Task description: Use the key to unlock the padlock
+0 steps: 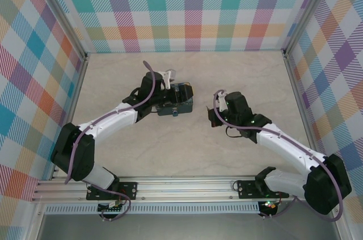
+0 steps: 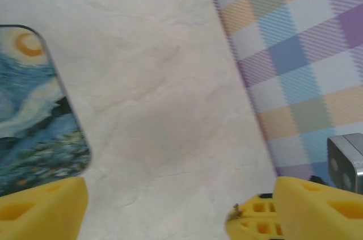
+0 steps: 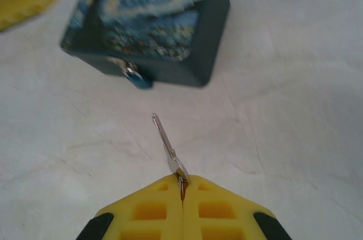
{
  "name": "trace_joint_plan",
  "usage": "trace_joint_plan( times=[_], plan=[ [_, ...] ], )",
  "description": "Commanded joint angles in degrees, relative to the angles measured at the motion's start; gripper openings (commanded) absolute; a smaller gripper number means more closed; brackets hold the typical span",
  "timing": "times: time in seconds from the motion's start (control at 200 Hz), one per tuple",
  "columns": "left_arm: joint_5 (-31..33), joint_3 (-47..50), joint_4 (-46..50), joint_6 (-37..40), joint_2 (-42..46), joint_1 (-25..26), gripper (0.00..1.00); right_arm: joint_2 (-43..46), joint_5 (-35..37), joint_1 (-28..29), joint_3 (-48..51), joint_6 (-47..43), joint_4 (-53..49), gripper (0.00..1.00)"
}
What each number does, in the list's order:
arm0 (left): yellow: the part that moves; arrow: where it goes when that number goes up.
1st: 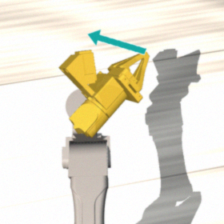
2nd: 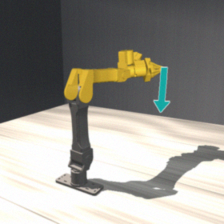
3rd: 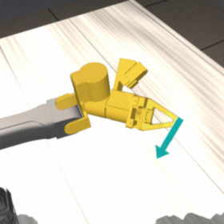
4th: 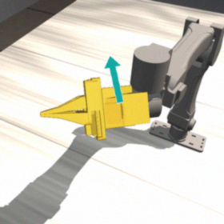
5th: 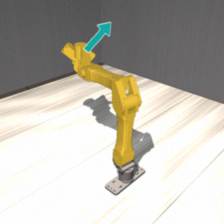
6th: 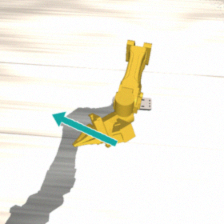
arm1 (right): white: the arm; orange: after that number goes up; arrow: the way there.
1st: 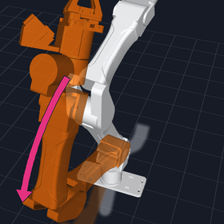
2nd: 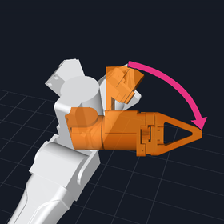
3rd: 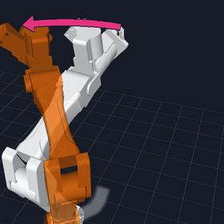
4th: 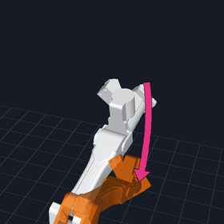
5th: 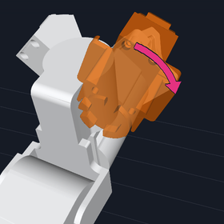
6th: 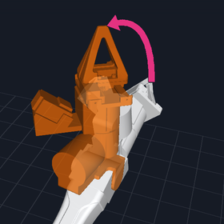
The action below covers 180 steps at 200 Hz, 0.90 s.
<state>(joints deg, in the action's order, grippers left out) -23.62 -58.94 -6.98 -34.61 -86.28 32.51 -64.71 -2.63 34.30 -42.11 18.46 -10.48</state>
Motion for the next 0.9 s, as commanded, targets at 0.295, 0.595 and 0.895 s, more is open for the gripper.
trace_joint_plan(
  times=[0.295,0.595,0.895],
  plan=[
    [-10.13,-3.18,-8.32,0.06,-2.89,3.91,0.61,1.38,-4.96,-0.20,-0.52,1.98,11.26,0.00],
    [-10.93,-5.03,-7.34,1.13,-5.38,5.28,0.50,0.77,-6.39,-0.21,-1.88,3.49,11.71,0.00],
    [-10.93,-5.97,-6.51,1.56,-6.44,5.36,0.28,0.79,-6.98,-0.20,-1.88,4.62,11.91,0.00]
  ],
)
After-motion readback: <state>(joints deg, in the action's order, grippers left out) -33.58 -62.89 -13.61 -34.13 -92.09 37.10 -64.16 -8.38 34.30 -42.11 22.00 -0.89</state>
